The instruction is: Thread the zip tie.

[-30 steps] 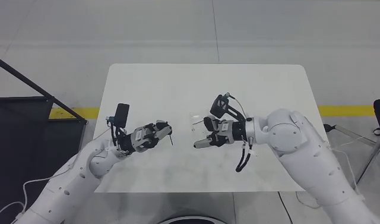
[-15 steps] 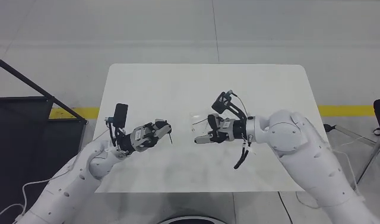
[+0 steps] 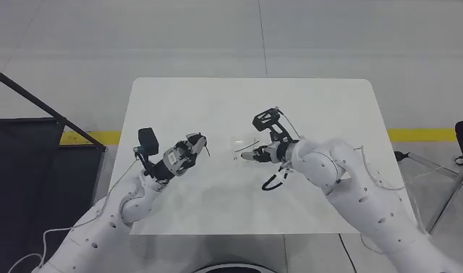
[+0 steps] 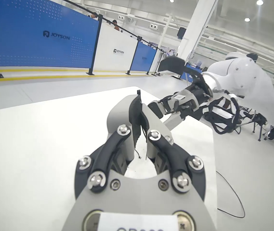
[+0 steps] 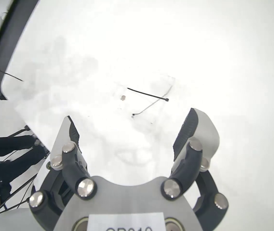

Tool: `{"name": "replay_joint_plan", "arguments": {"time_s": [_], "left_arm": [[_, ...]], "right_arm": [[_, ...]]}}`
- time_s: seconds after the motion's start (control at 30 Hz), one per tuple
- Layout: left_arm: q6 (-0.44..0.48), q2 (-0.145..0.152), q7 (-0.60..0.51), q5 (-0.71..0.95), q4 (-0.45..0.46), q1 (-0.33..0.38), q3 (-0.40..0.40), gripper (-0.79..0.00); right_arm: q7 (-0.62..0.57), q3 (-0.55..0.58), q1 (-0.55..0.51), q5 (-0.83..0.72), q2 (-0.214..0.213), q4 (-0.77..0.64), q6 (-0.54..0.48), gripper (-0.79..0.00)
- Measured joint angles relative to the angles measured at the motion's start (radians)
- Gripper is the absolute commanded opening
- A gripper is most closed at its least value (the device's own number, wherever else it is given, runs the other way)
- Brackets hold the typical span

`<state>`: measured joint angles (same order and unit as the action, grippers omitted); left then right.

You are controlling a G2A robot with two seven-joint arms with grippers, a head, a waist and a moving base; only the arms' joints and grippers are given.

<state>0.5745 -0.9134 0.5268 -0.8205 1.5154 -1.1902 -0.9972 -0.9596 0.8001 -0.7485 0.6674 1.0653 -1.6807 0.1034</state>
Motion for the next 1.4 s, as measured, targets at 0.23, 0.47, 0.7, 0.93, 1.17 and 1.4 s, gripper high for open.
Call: {"name": "replay_joint_plan", "arguments": {"time_s": [0.23,0.47,0.7,0.93,1.17,1.4], "left_arm": [[-0.023,-0.007,0.039,-0.036,-0.002,-0.006,0.001,-0.785],[-0.049,-0.009,0.018,-0.047,0.012,-0.014,-0.003,-0.785],[-0.077,-0.022,0.011,-0.064,0.028,-0.033,-0.015,-0.785],[-0.071,-0.03,0.004,-0.069,0.028,-0.038,-0.024,-0.785],[-0.071,-0.029,0.004,-0.069,0.028,-0.038,-0.024,-0.785],[-0.071,-0.029,0.004,-0.069,0.028,-0.038,-0.024,-0.785]], "right_arm": [[-0.003,-0.001,0.002,0.0,0.001,0.002,0.002,0.0],[0.004,-0.003,-0.005,0.017,0.003,0.017,0.001,0.0],[-0.02,-0.026,0.07,-0.011,0.034,0.133,0.007,-0.102],[-0.032,-0.068,0.144,-0.044,0.07,0.254,-0.022,-0.406],[-0.053,-0.092,0.192,-0.075,0.099,0.348,-0.046,-0.419],[-0.054,-0.106,0.215,-0.087,0.12,0.397,-0.063,-0.434]]}}
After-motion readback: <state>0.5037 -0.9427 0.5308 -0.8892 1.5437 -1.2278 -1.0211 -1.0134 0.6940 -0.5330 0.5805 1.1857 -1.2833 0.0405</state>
